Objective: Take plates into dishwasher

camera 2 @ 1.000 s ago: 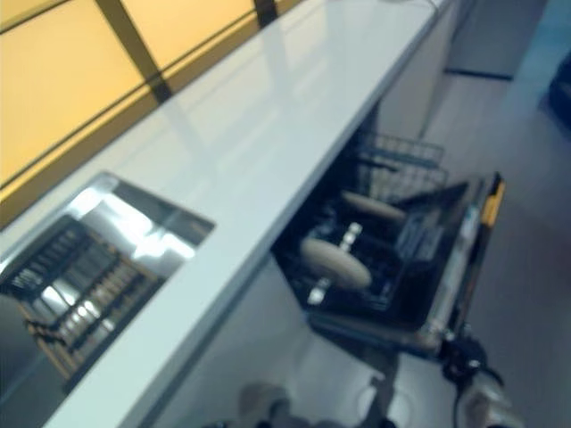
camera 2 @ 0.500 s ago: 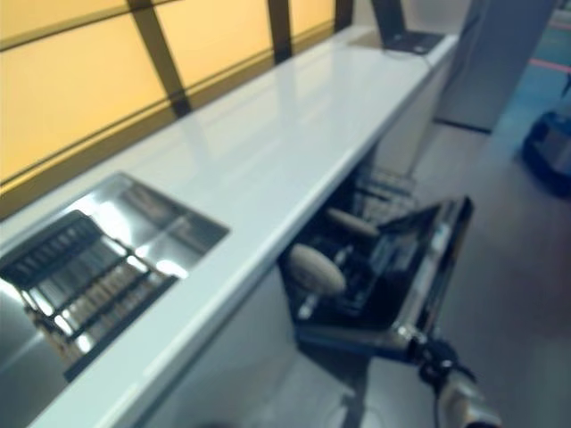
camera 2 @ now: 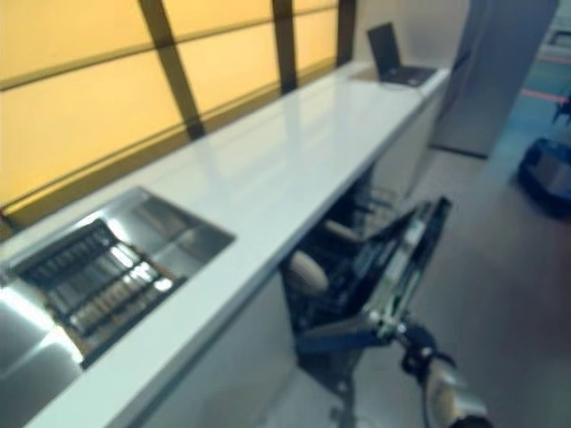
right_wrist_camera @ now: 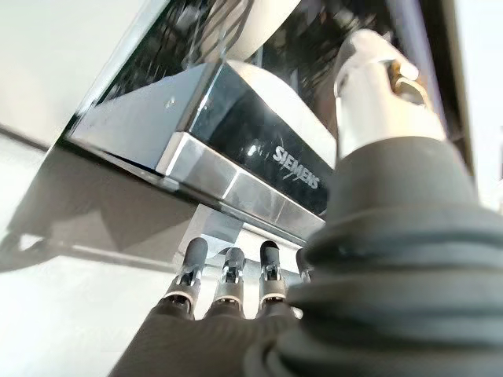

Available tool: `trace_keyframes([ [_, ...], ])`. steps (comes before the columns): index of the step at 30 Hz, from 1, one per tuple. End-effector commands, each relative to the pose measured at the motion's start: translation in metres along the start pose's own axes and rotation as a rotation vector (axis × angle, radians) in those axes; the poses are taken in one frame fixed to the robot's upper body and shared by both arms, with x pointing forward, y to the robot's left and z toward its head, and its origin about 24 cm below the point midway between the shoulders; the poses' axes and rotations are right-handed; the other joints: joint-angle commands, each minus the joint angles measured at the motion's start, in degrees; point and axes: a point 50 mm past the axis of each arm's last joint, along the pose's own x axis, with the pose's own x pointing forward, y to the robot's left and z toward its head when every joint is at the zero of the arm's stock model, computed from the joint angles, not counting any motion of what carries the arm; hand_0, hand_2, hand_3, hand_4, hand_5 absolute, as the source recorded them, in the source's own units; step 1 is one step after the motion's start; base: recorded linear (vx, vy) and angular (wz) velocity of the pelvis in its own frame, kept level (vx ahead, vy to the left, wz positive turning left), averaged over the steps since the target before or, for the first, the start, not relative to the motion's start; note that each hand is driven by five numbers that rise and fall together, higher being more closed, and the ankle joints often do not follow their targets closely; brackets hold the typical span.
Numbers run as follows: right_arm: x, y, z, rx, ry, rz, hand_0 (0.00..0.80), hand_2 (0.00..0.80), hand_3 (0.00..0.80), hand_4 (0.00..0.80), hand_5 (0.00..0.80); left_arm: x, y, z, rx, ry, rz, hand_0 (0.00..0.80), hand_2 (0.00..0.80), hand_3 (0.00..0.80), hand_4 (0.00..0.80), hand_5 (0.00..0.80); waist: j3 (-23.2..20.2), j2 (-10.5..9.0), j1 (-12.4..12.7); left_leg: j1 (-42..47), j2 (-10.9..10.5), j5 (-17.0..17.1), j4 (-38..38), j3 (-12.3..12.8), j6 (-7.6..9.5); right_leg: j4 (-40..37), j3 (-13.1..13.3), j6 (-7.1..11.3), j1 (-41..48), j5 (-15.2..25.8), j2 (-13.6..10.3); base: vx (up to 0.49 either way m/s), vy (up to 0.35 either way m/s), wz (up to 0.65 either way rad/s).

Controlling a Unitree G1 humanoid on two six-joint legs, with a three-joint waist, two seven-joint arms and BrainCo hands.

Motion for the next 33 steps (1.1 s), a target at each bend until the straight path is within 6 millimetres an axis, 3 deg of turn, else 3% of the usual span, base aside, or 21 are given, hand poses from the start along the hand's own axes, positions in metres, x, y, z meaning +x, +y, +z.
trace_keyframes([
  [1, 0.013, 0.131, 0.047, 0.024, -0.177, 0.523, 0.000, 0.000, 0.000, 0.000, 0.000, 0.002, 0.021, 0.016, 0.086, -0.015, 0.036, 0.000, 0.000, 0.000, 0.000, 0.000, -0.07, -2.86, 6.38, 0.14, -5.05, -3.82, 0.13, 0.86, 3.29, 8.77, -5.01, -3.54, -0.37, -8.40, 0.81, 0.074, -0.014, 0.13],
  [8, 0.000, 0.163, 0.043, -0.152, -0.191, 0.756, 0.000, 0.000, 0.000, 0.000, 0.000, 0.001, 0.025, 0.009, 0.081, 0.004, 0.039, 0.000, 0.000, 0.000, 0.000, 0.000, -0.87, -3.33, 7.87, 0.58, -5.18, -3.75, 0.13, 0.13, 3.33, 9.12, -6.23, -3.63, 0.91, -9.06, 0.75, 0.047, -0.008, 0.10],
  [20, -0.009, 0.159, 0.024, -0.178, -0.148, 0.859, 0.000, 0.000, 0.000, 0.000, 0.000, -0.004, 0.025, -0.012, 0.098, 0.048, 0.031, 0.000, 0.000, 0.000, 0.000, 0.000, -2.14, -4.44, 9.50, 1.48, -4.73, -3.65, 0.13, -0.78, 3.35, 10.57, -7.94, -3.90, 3.46, -10.95, 1.00, 0.040, -0.030, 0.18],
  [26, -0.010, 0.150, 0.014, -0.224, -0.131, 0.854, 0.000, 0.000, 0.000, 0.000, 0.000, -0.005, 0.027, -0.012, 0.100, 0.045, 0.033, 0.000, 0.000, 0.000, 0.000, 0.000, -2.42, -4.73, 9.92, 1.34, -4.37, -3.42, 0.20, -1.26, 3.28, 11.42, -8.10, -4.05, 4.23, -11.88, 1.18, -0.004, -0.035, 0.06],
  [33, -0.002, 0.112, 0.010, -0.643, -0.126, 0.615, 0.000, 0.000, 0.000, 0.000, 0.000, -0.005, 0.041, 0.001, 0.029, -0.002, 0.112, 0.000, 0.000, 0.000, 0.000, 0.000, -1.59, -4.96, 10.05, 0.02, -3.58, -2.84, 1.32, -3.41, 3.15, 16.66, -7.36, -5.22, 2.97, -14.80, 1.52, -0.115, -0.088, 0.08],
])
